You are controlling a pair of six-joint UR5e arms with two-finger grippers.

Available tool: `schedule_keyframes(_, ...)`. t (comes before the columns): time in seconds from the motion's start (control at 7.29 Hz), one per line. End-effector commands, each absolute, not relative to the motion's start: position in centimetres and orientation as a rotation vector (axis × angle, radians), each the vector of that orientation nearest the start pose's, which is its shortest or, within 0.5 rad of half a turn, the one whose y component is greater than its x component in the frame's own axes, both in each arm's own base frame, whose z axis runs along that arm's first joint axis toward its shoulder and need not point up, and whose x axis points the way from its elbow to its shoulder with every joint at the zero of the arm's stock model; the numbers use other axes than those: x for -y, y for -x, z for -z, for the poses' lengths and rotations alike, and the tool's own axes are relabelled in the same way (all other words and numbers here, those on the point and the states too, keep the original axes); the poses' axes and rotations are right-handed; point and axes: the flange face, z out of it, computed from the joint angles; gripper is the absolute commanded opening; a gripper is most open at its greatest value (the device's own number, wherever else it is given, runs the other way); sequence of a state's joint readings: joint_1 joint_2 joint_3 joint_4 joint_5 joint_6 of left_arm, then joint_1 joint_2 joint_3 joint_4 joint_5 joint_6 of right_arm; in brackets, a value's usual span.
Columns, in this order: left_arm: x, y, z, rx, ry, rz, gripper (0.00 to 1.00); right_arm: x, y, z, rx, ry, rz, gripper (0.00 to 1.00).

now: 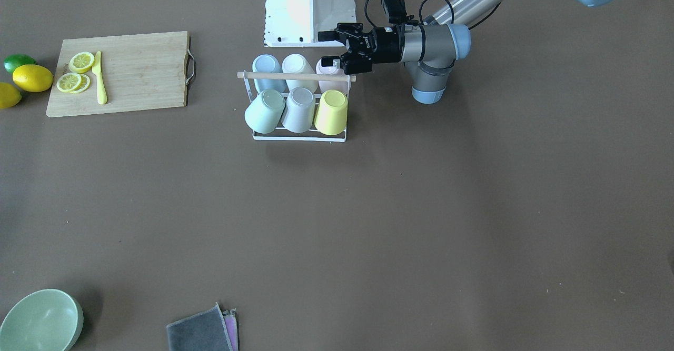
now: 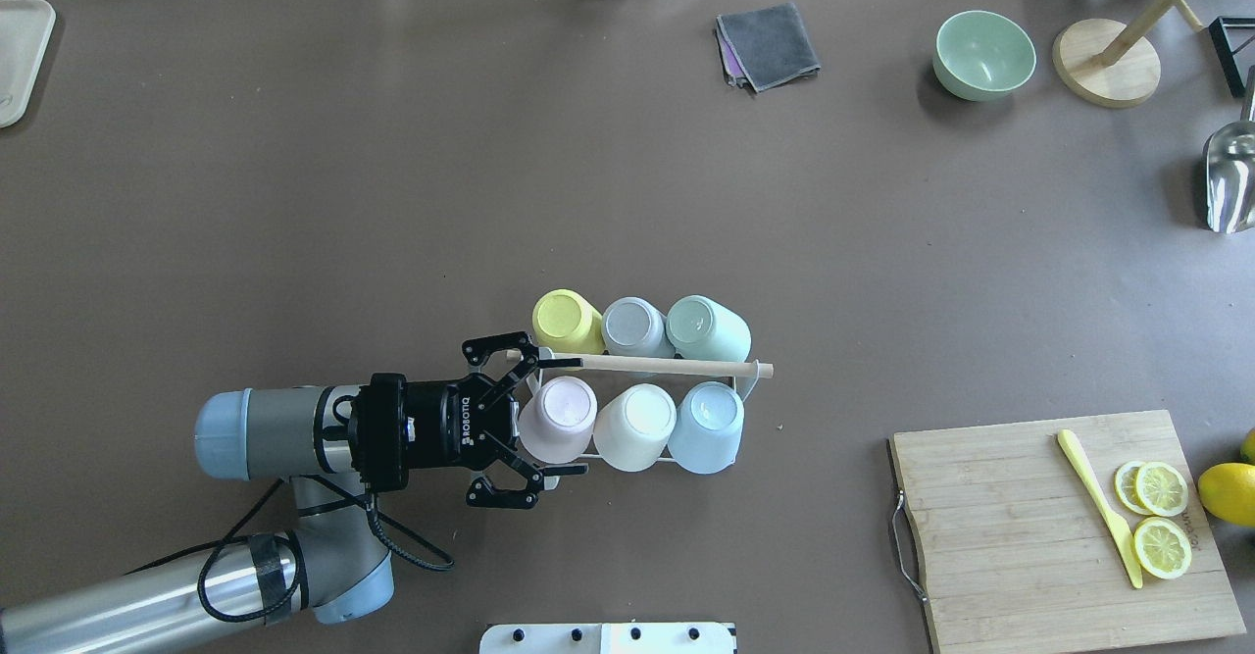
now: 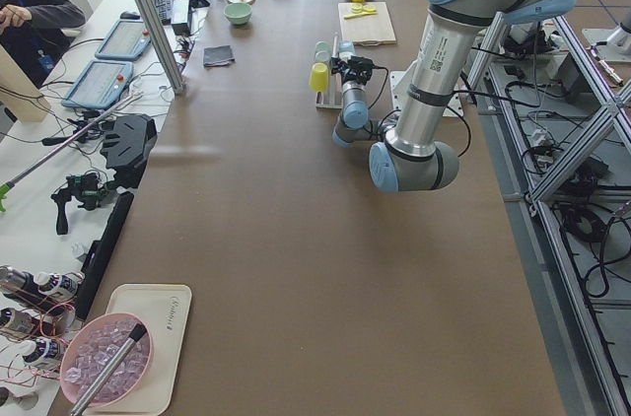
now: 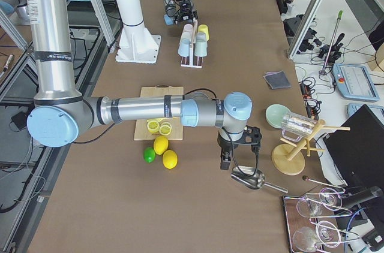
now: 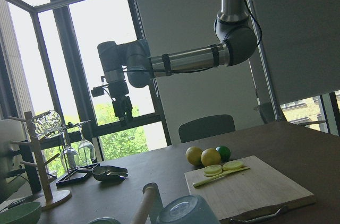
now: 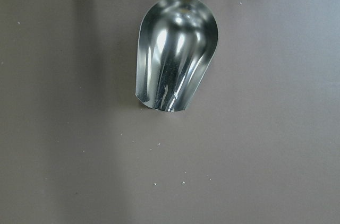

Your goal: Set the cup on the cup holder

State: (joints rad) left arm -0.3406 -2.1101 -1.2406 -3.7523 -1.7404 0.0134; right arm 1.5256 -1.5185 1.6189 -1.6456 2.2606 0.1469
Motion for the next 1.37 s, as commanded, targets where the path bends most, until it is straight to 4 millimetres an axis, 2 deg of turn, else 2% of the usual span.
schedule_keyframes(0.0,32.5,-50.4,-29.6,-1.555,-1.991,-0.698,0.98,52.0,-2.4,-62.5,0.706,0.078,-0.066,1.00)
schedule_keyframes(0.14,34.0,-49.3,-28.7,-1.510,-1.975,-0.702,0.98,52.1,-2.2,-61.5,0.704,0.081,-0.062,1.00)
schedule_keyframes(0.27,36.4,-47.7,-27.0,-1.429,-1.948,-0.715,0.98,51.9,-2.3,-59.8,0.694,0.064,-0.057,1.00)
schedule_keyframes(0.55,40.4,-45.2,-23.9,-1.269,-1.843,-0.740,0.98,51.7,-2.4,-58.7,0.676,0.049,-0.050,1.00)
schedule_keyframes(0.69,41.9,-44.6,-22.8,-1.200,-1.772,-0.754,0.98,51.7,-2.4,-58.5,0.674,0.047,-0.049,1.00)
schedule_keyframes(0.82,43.5,-45.0,-23.0,-1.126,-1.666,-0.776,0.98,51.9,-2.4,-58.3,0.660,0.038,-0.044,1.00)
schedule_keyframes(1.1,48.0,-44.5,-23.7,-0.923,-1.421,-0.797,0.98,52.1,-2.1,-57.5,0.662,0.024,-0.033,1.00)
schedule_keyframes(1.23,49.9,-44.4,-25.0,-0.833,-1.283,-0.801,0.98,52.0,-1.9,-57.5,0.662,0.025,-0.031,1.00)
